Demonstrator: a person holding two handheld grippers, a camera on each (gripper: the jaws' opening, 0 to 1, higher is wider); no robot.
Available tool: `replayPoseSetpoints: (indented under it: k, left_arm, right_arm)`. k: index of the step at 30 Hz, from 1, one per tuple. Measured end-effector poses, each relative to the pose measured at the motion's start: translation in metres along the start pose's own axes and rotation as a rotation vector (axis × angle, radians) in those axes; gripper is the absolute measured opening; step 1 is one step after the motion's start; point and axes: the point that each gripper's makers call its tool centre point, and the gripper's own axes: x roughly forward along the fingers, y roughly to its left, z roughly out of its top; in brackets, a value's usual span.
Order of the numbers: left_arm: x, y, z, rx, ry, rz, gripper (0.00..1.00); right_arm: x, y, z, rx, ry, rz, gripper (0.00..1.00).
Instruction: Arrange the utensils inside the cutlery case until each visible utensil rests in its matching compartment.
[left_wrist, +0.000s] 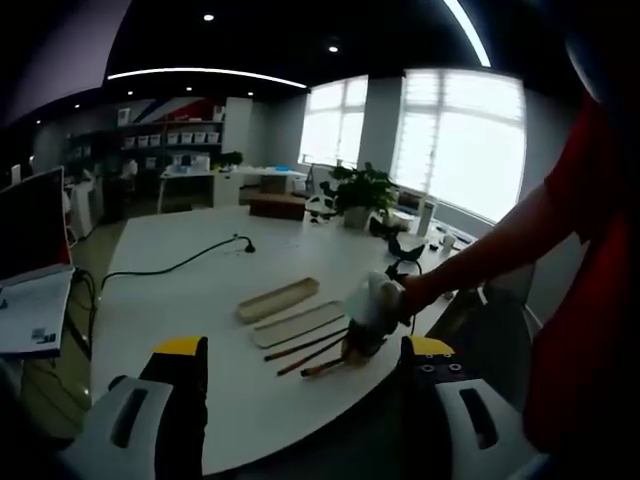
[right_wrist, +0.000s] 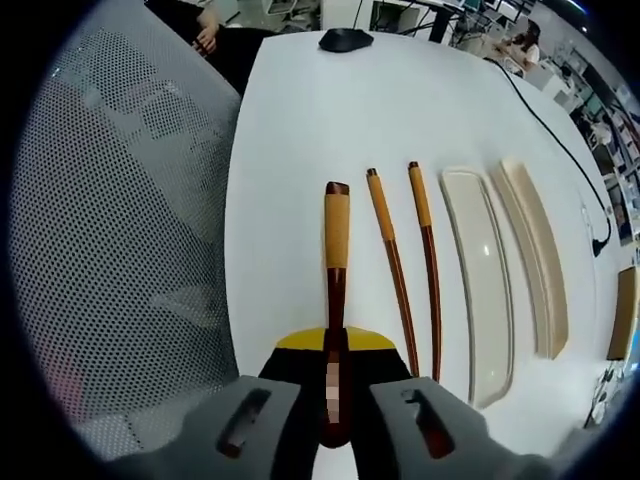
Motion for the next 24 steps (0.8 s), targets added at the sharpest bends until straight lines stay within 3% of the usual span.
replayPoseSetpoints:
  k: [12,20,24]
  left_arm:
    - [-0.003,0.000,-0.005,0.000,0.009,0.001,0.80]
    - [-0.001,-0.003,-0.003,-0.004,0.002,-0.012,0.81]
    - [0.000,-0.005,0.005,-0.032,-0.031,-0.032,0.83]
  right_arm:
    - [-0.016,-0.010,0.002,-0.022,0.020,-0.017,0.00]
    - [-0.025,-0.013,0.007,-0.073,0.011,-0.024,0.00]
    - [-0.029,-0.015,0.013,-0.117,-0.007,-0.031,0.00]
